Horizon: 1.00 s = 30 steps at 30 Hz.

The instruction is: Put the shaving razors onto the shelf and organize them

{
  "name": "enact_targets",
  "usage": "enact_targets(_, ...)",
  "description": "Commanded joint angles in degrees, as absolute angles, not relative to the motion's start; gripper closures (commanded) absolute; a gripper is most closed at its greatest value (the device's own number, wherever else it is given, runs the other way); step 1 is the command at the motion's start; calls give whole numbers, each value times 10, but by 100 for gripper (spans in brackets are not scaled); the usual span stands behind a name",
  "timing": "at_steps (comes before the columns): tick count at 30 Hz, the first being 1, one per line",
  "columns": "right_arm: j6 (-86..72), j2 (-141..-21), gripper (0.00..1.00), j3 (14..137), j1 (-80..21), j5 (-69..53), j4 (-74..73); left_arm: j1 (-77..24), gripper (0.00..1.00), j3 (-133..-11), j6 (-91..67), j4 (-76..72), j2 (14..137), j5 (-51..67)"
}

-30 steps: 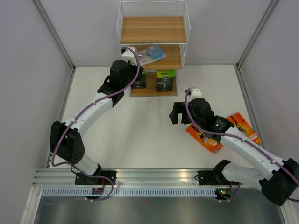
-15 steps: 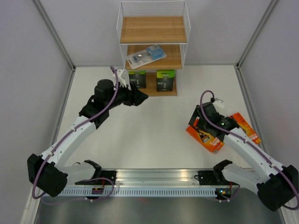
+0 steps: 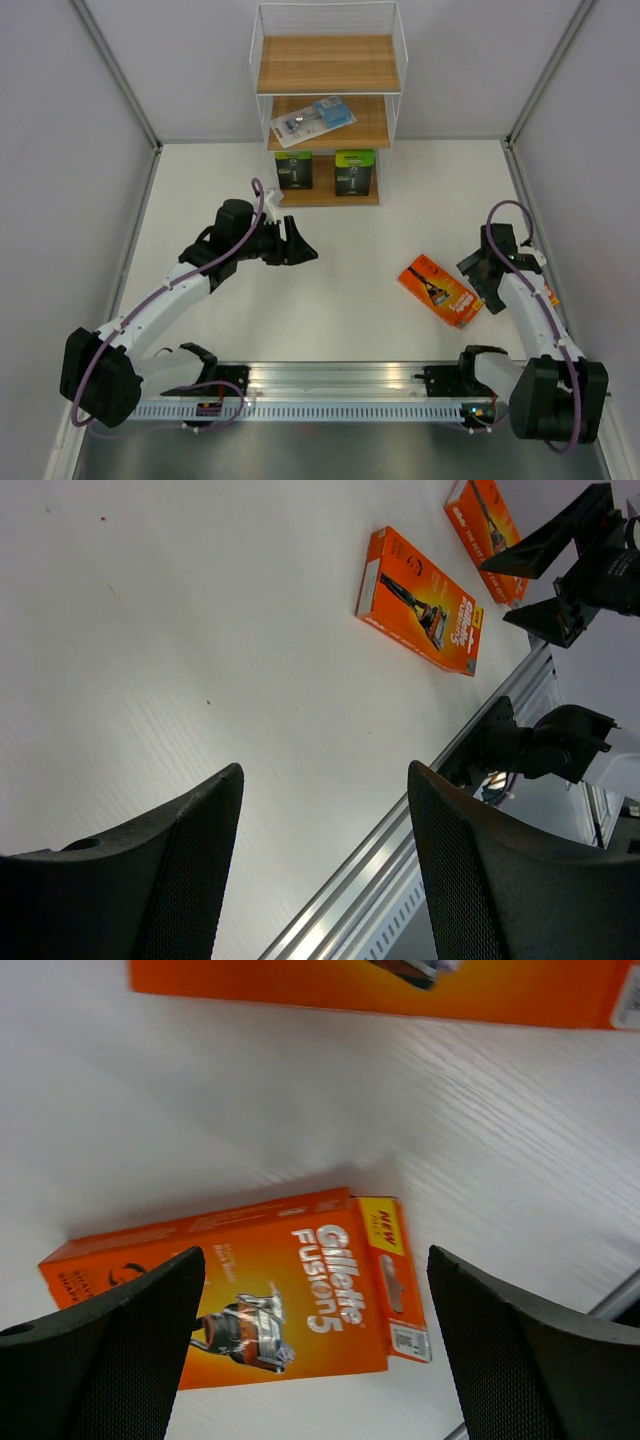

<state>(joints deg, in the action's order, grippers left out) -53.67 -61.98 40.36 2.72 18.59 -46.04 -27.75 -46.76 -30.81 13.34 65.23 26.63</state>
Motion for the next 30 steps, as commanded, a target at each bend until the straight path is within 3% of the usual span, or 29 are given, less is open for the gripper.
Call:
enact_targets(1, -600, -569, 2, 368, 72, 169, -522, -279, 28, -456, -332, 114, 642, 280)
enact_targets(8, -631, -473, 2, 258, 174, 52, -491, -279, 28, -448, -334, 105, 647, 286)
enact_targets(12, -645, -474, 15, 245, 175, 55, -472, -279, 28, -445, -336, 105, 651, 286)
enact_targets(16, -650, -468, 21, 243, 175, 64, -472, -279, 28, -439, -340, 104, 650, 280)
enact_targets(23, -643, -463, 43, 232, 175, 71, -452, -279, 28, -432, -340, 101, 657, 279)
enact_targets(27, -631, -464, 62, 199, 175, 52, -418, -279, 28, -438, -334, 102, 668, 286)
enact_targets(28, -628, -463, 68, 193, 175, 43, -412, -279, 28, -439, -334, 101, 670, 288)
enact_targets(29, -626, -461, 81, 189, 175, 23, -403, -279, 28, -439, -333, 101, 670, 287)
enact_targets(30, -618, -459, 81, 182, 175, 13, -395, -279, 28, -439, -332, 101, 670, 287)
